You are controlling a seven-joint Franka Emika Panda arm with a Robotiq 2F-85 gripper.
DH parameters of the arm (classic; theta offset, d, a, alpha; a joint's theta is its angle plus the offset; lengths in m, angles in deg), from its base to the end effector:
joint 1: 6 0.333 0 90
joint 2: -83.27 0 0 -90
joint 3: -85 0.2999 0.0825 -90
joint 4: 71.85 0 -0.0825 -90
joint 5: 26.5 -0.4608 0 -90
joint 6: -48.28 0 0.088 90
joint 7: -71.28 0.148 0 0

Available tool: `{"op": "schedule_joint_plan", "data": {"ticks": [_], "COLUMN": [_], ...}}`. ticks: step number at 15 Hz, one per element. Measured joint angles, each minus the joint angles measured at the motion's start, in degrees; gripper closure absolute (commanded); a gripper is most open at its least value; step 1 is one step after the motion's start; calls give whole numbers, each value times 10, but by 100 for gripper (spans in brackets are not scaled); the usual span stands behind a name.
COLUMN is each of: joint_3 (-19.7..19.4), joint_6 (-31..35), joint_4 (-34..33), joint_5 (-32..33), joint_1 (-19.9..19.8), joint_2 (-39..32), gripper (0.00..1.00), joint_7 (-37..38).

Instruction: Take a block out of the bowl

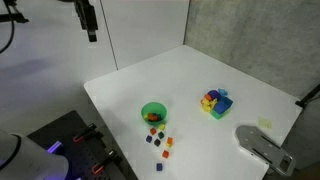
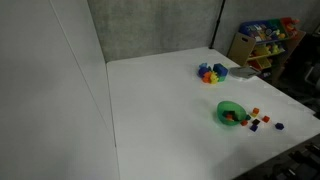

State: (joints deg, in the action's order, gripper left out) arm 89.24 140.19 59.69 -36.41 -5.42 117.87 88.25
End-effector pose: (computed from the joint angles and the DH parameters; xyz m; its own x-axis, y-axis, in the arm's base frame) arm 0.4368 0.0631 0.4982 0.9653 -0.2305 -0.1230 -0.2429 -0.9651 -0.0977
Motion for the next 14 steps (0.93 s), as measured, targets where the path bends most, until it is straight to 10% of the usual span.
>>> {"op": "schedule_joint_plan", "data": {"ticks": [14], "joint_3": [17], "joint_6": [60], "joint_4": [1], "joint_5": [46], "joint_1": [-1], "joint_2": [-22], "gripper": [0], "joint_7": [-10]}}
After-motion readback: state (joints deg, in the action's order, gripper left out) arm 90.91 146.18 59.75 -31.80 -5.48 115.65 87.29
